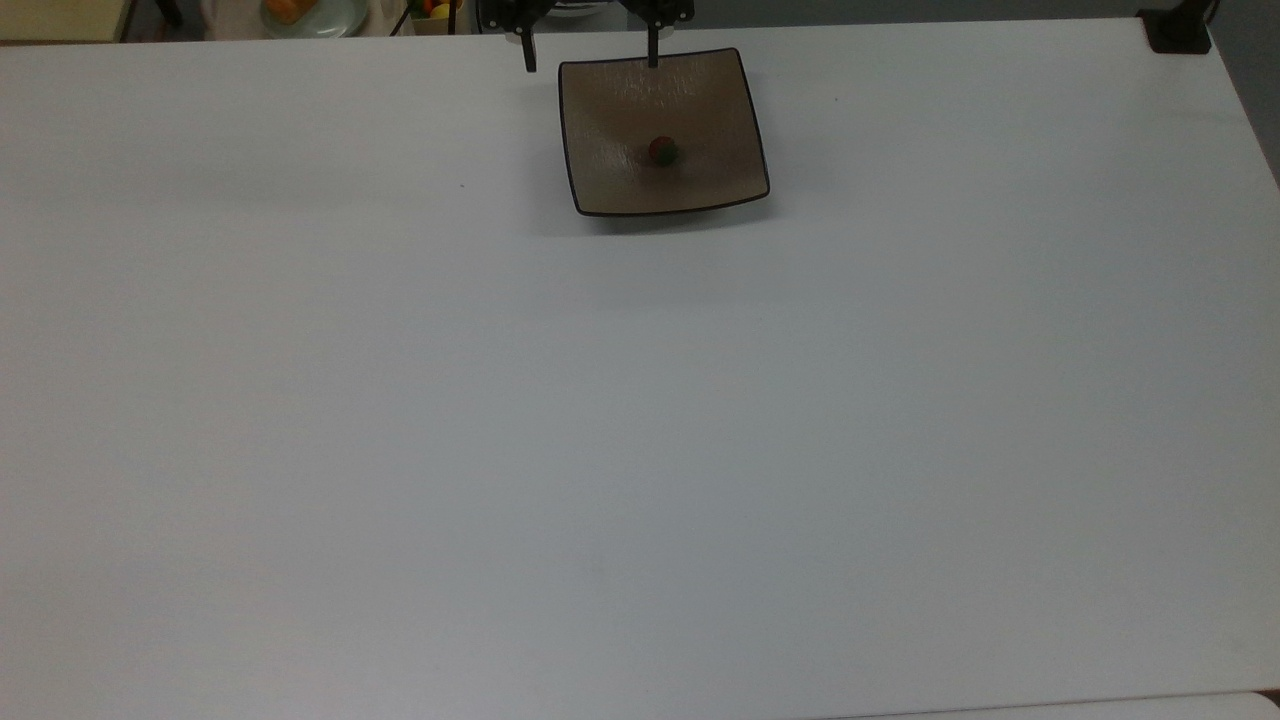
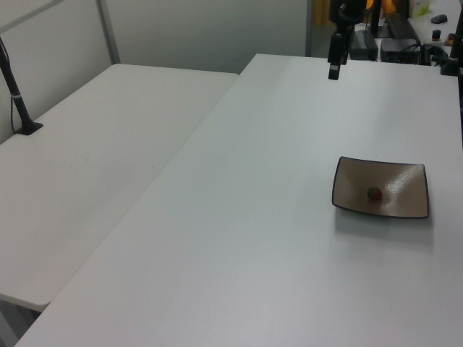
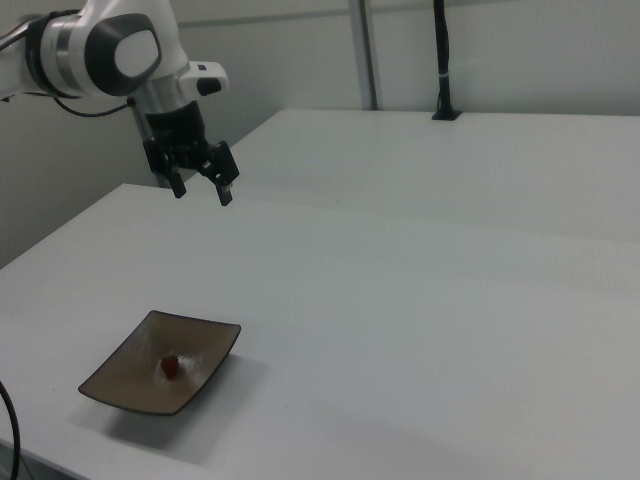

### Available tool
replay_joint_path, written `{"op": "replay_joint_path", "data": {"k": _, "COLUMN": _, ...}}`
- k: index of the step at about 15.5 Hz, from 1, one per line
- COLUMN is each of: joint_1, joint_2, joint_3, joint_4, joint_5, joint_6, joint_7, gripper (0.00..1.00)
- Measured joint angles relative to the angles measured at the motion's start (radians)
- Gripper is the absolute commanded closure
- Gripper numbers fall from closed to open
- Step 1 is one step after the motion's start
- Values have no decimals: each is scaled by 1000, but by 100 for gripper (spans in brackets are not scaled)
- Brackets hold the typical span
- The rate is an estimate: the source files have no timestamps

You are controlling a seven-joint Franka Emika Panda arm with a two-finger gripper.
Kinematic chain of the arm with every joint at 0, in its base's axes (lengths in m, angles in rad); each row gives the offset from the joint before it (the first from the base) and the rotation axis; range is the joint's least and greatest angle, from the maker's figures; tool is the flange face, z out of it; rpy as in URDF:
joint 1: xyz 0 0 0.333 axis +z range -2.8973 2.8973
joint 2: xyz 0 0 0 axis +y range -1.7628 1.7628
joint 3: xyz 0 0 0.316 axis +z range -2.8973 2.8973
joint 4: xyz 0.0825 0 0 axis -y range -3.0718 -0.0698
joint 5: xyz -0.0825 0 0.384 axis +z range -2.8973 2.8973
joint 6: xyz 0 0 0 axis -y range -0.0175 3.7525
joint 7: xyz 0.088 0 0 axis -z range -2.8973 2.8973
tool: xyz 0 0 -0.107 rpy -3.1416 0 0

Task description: Strawberries on a ceramic plate

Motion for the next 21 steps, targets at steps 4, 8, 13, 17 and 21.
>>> {"op": "replay_joint_path", "data": {"k": 4, "joint_1": 0, "joint_2": 2, "joint_3": -50, "joint_4": 0, "joint_5": 73, "joint_6": 3, "joint_7": -118, "gripper": 0}}
{"op": "replay_joint_path", "data": {"k": 8, "joint_1": 2, "joint_2": 2, "joint_3": -59, "joint_4": 0, "joint_5": 78, "joint_6": 3, "joint_7": -128, "gripper": 0}}
{"op": "replay_joint_path", "data": {"k": 13, "joint_1": 8, "joint_2": 2, "joint_3": -51, "joint_4": 0, "joint_5": 78, "joint_6": 3, "joint_7": -128, "gripper": 0}}
{"op": "replay_joint_path", "data": {"k": 17, "joint_1": -35, "joint_2": 2, "joint_3": 24, "joint_4": 0, "joint_5": 78, "joint_6": 3, "joint_7": -119, "gripper": 0}}
{"op": "replay_joint_path", "data": {"k": 21, "joint_1": -49, "joint_2": 2, "joint_3": 37, "joint_4": 0, "joint_5": 78, "joint_6": 3, "joint_7": -119, "gripper": 0}}
